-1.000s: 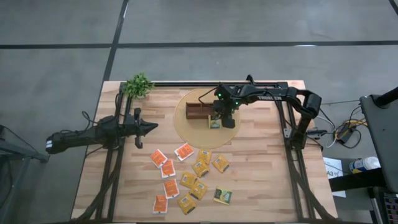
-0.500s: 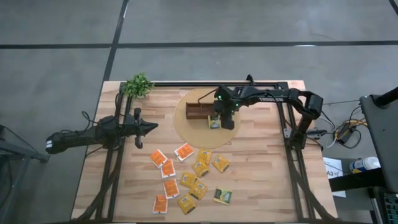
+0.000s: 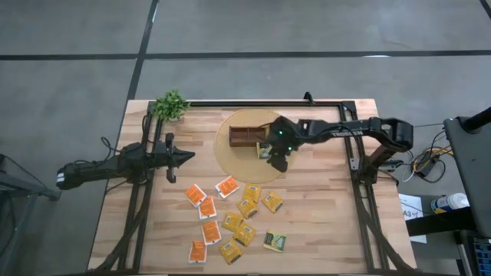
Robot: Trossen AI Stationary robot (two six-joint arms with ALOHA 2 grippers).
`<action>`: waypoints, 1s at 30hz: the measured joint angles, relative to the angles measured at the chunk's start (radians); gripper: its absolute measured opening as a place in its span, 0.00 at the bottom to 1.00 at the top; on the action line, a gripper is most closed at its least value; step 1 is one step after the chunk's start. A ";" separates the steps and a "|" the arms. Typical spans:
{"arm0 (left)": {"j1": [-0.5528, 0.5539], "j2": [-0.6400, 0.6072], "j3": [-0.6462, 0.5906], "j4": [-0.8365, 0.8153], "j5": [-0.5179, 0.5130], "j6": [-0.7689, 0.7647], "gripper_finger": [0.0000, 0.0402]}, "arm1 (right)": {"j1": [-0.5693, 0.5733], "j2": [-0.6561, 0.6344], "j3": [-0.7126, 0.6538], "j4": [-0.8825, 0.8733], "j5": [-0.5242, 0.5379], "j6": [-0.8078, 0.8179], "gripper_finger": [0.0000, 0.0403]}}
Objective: Pick & Place Tea
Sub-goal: Put the right yellow tea bag into the right section of the wooden organizer
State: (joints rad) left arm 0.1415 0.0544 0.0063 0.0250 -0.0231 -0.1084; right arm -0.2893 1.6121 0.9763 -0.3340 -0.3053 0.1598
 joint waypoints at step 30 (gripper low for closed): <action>0.000 0.000 0.000 0.000 0.000 0.000 0.00 | -0.024 -0.045 -0.403 0.559 0.175 0.288 0.50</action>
State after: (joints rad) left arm 0.1413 0.0547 0.0063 0.0250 -0.0231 -0.1084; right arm -0.3137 1.5676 0.5730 0.2248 -0.1299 0.4483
